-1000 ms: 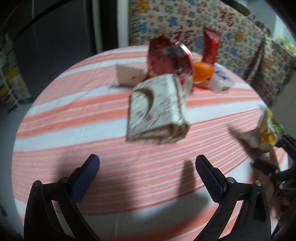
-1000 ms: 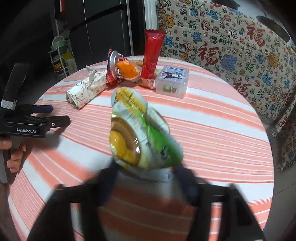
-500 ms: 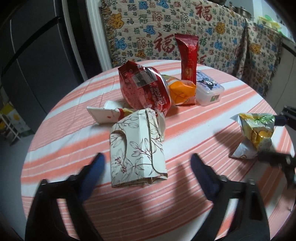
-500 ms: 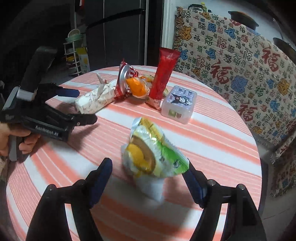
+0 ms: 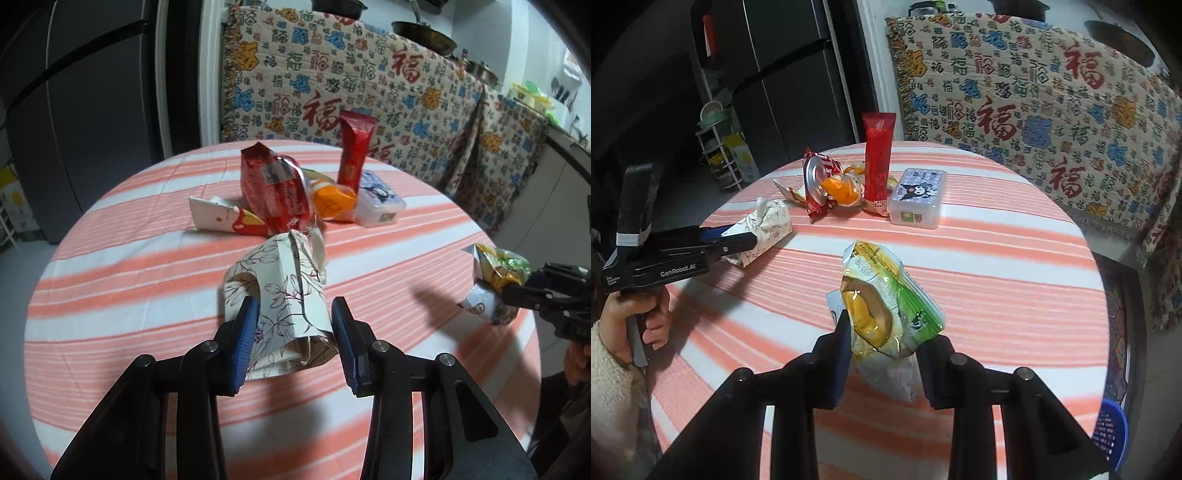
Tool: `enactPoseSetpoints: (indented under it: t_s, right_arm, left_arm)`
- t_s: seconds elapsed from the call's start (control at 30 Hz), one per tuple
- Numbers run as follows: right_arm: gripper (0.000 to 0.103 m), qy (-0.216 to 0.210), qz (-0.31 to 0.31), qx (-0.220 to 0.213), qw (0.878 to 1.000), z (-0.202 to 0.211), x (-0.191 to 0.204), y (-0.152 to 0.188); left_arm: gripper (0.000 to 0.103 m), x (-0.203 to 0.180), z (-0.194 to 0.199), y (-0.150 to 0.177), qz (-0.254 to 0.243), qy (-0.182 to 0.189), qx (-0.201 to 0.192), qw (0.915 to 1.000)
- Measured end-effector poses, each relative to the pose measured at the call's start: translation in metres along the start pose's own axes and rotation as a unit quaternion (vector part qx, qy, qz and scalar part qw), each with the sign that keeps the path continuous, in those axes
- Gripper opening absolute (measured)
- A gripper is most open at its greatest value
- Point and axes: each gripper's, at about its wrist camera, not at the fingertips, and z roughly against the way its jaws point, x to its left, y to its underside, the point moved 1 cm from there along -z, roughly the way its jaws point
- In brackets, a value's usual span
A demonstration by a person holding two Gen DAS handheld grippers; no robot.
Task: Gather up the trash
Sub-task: 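Grasp the floral paper tissue box with the left tool while the right tool holds the wrapper, then carry the tissue box and wrapper over the blue basket with both tools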
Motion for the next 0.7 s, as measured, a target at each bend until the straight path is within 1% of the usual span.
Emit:
enactPoseSetpoints:
  t_s: [0.17, 0.3, 0.4, 0.47, 0.53, 0.6, 0.63, 0.7]
  right_arm:
    - [0.032, 0.006, -0.003, -0.003, 1.000, 0.018, -0.002, 0.009]
    - [0.032, 0.009, -0.010, -0.013, 1.000, 0.036, -0.006, 0.017]
    - [0.032, 0.014, -0.025, -0.019, 0.999, 0.047, -0.015, 0.023]
    - [0.032, 0.020, -0.036, -0.021, 0.999, 0.052, -0.023, 0.027]
    - [0.032, 0.026, -0.050, -0.022, 0.998, 0.057, -0.034, 0.031]
    - [0.032, 0.031, -0.064, -0.023, 0.997, 0.060, -0.046, 0.035]
    - [0.032, 0.034, -0.070, -0.020, 0.997, 0.060, -0.051, 0.038]
    - [0.032, 0.035, -0.079, -0.019, 0.996, 0.063, -0.057, 0.043]
  left_arm:
    - [0.041, -0.021, 0.018, 0.017, -0.002, 0.016, -0.003, 0.9999]
    - [0.041, -0.049, 0.029, 0.018, -0.018, 0.035, -0.007, 0.9992]
    - [0.041, -0.075, 0.034, 0.013, -0.033, 0.055, -0.014, 0.9979]
    - [0.031, -0.090, 0.035, 0.010, -0.044, 0.065, -0.017, 0.9968]
    - [0.030, -0.105, 0.029, 0.008, -0.054, 0.069, -0.009, 0.9961]
    - [0.030, -0.114, 0.024, 0.009, -0.064, 0.074, -0.003, 0.9952]
    - [0.033, -0.117, 0.026, 0.010, -0.070, 0.063, -0.005, 0.9956]
    - [0.036, -0.118, 0.029, 0.015, -0.079, 0.058, 0.000, 0.9952]
